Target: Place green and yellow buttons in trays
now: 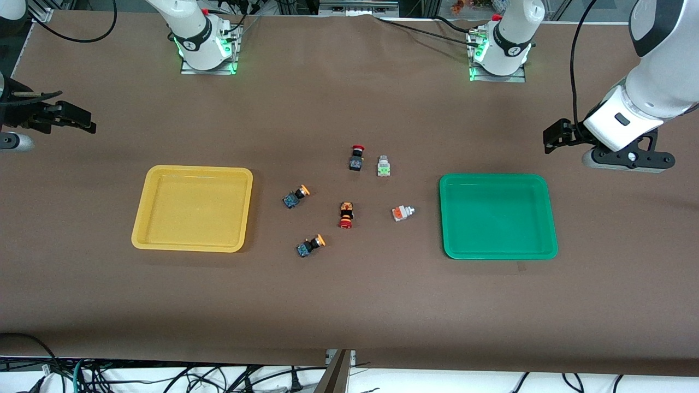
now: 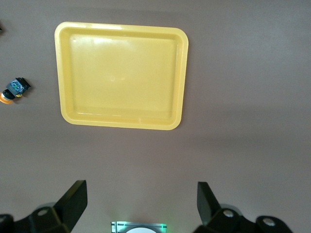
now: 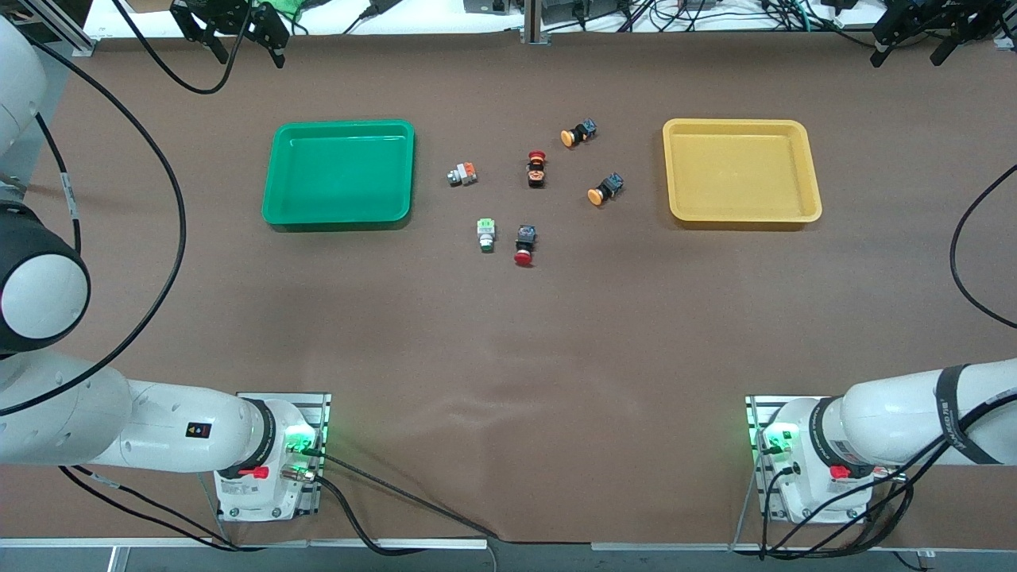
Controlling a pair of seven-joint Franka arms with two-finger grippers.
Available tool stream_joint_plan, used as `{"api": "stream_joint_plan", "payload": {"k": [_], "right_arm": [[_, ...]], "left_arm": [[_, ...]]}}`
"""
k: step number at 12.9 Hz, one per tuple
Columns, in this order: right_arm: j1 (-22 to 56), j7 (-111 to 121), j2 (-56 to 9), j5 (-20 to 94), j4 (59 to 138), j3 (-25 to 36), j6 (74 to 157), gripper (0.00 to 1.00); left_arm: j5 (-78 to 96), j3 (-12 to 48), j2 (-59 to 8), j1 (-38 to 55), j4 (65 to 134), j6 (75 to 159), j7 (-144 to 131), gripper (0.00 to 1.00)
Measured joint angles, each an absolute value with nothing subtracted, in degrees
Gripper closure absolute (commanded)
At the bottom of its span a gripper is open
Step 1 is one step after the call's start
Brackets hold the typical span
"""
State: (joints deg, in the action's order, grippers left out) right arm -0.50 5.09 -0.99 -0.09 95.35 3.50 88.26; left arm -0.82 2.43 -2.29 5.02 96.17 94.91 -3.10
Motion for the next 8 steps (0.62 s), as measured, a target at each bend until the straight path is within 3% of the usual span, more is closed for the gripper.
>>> {"api": "stream_joint_plan", "payload": {"k": [8], "right_arm": [[-0.5, 5.1, -0.5, -0.1, 95.6, 2.9, 88.4, 0.00]], "left_arm": [[-0.8, 2.4, -2.3, 5.0, 96.2, 94.9, -3.1, 0.00]]}}
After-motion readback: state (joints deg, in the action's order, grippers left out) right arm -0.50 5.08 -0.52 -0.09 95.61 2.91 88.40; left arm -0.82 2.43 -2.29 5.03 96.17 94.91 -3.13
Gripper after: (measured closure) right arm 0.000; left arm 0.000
